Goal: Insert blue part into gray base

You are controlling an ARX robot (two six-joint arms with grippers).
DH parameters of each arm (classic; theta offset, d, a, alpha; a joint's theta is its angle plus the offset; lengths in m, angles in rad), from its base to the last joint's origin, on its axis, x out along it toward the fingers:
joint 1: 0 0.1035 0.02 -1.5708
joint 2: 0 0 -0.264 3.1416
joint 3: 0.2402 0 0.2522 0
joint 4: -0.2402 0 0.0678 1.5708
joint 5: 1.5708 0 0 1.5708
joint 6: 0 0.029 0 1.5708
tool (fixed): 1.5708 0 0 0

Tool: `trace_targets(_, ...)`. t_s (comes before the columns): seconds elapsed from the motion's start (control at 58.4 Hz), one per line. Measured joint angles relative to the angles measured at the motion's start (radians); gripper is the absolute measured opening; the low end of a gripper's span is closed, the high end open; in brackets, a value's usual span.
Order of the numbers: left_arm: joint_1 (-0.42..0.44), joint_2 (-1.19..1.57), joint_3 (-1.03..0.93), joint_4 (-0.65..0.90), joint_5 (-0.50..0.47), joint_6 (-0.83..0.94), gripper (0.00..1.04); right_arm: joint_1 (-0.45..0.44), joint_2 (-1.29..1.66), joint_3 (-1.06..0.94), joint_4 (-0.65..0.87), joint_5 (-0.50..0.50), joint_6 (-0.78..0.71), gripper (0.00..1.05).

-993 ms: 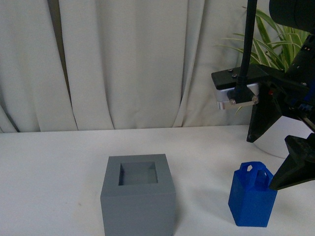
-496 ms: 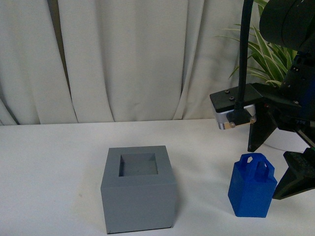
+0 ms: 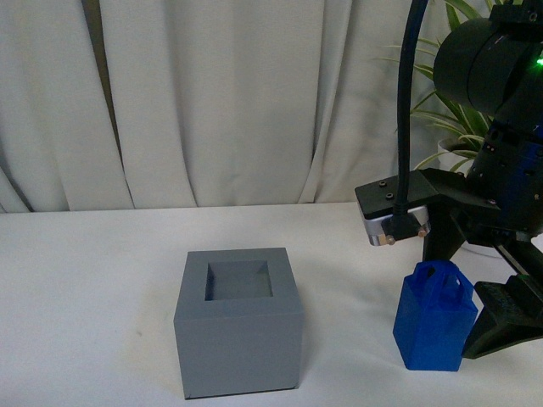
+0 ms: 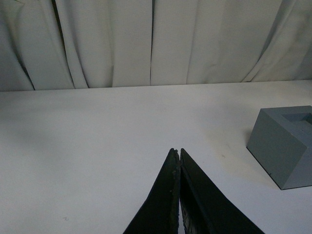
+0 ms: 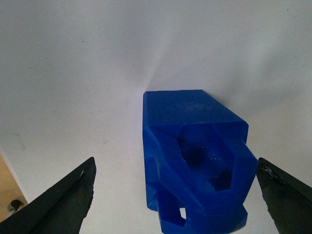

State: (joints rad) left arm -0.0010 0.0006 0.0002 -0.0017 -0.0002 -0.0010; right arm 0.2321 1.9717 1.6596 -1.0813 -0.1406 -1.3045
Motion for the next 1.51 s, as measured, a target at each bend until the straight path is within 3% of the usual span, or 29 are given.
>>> trace_targets(0.223,0.000,0.000,0.000,0.000,0.000,0.000,0.04,0.011,0.017,0.000,0.009,0.001,0.004,0.95)
trace_targets(0.548,0.000,0.000,0.000,0.000,0.000,0.000,0.04,0.020,0.028,0.008,0.014,0.001,0.003,0.46)
trace_targets(1.027,0.000,0.000,0.000,0.000,0.000,0.000,0.04,0.042,0.026,0.129,-0.070,-0.039,0.005,0.46)
trace_targets(1.506,0.000,0.000,0.000,0.000,0.000,0.000,0.04,0.181,0.035,0.460,-0.257,-0.116,0.057,0.46)
